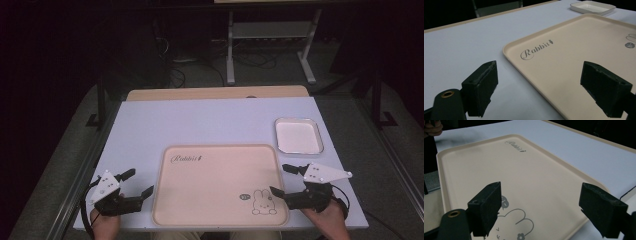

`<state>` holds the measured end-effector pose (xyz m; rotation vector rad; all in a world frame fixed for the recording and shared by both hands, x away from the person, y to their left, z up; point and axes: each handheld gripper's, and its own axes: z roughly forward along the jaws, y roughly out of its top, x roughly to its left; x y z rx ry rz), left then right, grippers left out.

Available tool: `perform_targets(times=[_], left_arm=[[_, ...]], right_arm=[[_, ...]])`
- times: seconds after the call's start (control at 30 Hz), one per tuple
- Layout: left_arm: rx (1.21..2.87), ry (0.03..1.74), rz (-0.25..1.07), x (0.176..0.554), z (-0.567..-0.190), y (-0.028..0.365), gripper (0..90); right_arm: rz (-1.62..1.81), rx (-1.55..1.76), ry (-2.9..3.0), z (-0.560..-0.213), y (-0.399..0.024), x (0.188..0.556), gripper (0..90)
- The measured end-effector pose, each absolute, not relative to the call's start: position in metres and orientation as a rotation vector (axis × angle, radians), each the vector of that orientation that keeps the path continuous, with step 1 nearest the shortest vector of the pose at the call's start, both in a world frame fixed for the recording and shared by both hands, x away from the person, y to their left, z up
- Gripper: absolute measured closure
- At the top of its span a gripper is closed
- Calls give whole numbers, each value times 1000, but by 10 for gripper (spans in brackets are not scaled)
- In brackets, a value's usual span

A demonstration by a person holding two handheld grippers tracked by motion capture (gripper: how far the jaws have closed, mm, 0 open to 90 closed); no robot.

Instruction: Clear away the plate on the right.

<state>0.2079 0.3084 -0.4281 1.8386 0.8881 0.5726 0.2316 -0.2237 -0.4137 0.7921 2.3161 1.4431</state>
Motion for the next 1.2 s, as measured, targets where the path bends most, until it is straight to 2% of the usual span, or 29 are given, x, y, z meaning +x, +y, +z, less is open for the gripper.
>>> perform_targets(times=[0.8, 1.2], left_arm=[[1835, 887, 590, 205, -427, 309, 140], [1834, 890, 592, 205, -427, 309, 139]], right_arm=[[1447, 779, 2339, -411, -231, 229, 190], [1435, 809, 2313, -406, -253, 223, 193]])
